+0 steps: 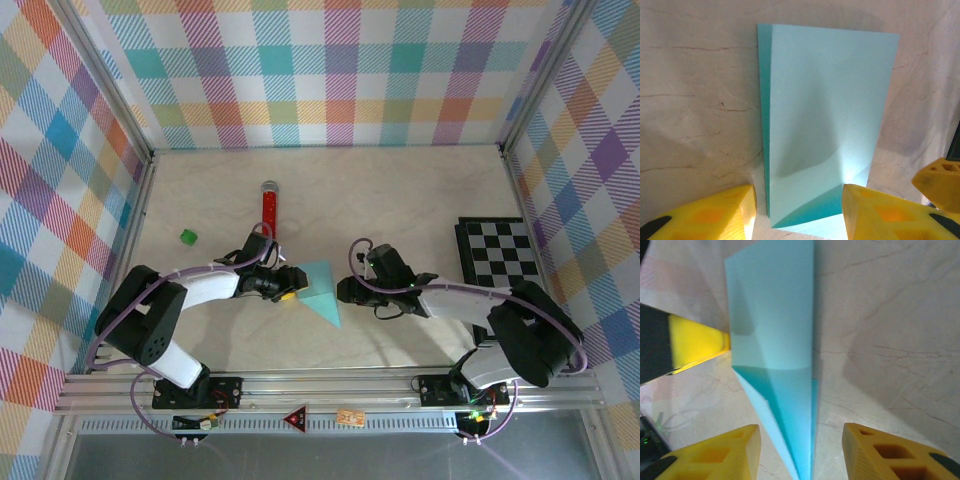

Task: Fold a paper plane with a square sheet of paper (pick it up from the middle)

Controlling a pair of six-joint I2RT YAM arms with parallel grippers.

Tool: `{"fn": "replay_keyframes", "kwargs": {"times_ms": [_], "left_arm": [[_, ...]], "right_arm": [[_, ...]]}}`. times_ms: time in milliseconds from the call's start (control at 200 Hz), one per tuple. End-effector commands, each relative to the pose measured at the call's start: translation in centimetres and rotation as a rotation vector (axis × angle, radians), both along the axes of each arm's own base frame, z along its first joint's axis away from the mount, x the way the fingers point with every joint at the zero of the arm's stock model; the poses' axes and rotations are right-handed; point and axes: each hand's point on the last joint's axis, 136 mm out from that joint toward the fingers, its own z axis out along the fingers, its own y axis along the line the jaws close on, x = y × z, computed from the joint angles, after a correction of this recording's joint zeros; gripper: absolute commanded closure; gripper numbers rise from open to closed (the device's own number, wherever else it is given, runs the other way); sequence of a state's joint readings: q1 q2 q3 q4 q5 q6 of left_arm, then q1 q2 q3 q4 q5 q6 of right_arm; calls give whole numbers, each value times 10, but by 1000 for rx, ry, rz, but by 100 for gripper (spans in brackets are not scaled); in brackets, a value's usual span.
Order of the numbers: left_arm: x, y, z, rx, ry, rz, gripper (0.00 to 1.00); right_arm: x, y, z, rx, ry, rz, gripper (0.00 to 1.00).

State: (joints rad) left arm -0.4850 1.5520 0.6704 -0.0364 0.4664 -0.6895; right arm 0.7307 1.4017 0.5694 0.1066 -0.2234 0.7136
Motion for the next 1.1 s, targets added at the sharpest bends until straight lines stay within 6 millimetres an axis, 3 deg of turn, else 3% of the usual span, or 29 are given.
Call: {"fn": "replay_keyframes", "kwargs": {"times_ms": [0, 75, 190, 300, 480, 790, 1095], "left_arm": [[7, 7, 11, 27, -42, 17, 51], [7, 6, 11, 24, -39, 15, 48], [6, 0, 10, -17, -16, -7, 48], [6, -2, 10, -41, -2, -19, 48], [9, -7, 11, -73, 9, -33, 48], [13, -12, 11, -97, 20, -47, 51], [15, -18, 14, -144, 23, -49, 61]], "right_arm": [[-5, 14, 16, 91, -42, 96, 50], [-10, 28, 20, 134, -13, 163, 49], [-9, 32, 2, 100, 54, 168, 48], [-6, 24, -17, 27, 97, 121, 49], [-6, 1, -42, -102, 136, 38, 62], [-6, 0, -48, -111, 145, 30, 67], [-8, -4, -57, -132, 167, 15, 67]]}}
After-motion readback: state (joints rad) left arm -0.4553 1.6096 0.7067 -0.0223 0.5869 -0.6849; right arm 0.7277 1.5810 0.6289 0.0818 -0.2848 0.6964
